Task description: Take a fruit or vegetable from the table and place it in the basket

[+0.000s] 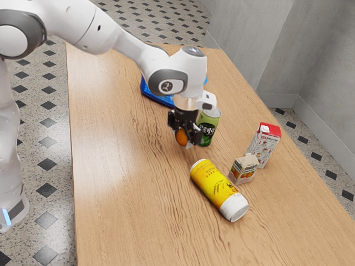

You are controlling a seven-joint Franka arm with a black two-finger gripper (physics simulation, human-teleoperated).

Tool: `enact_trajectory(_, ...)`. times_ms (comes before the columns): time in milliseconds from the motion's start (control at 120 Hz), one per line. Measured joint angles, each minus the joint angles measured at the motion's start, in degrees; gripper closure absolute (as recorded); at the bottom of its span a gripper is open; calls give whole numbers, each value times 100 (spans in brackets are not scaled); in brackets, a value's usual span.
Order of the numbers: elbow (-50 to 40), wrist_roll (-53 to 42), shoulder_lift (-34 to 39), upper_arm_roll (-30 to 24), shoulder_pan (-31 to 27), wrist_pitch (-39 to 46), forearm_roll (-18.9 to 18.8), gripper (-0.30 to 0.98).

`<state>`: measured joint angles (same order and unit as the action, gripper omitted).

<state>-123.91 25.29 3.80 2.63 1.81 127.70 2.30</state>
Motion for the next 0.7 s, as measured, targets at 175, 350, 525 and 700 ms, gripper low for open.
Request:
enact_trajectory(175,-259,215,499,1,-82,-6,-2,35)
enact_trajectory(350,-429,397,982,1,-354,-54,4,35)
enact_trajectory(525,-422,520,1245,3,-810,-133,-5,35)
enact_trajectory(700,-109,545,1223,126,-1172,-183,-202,35)
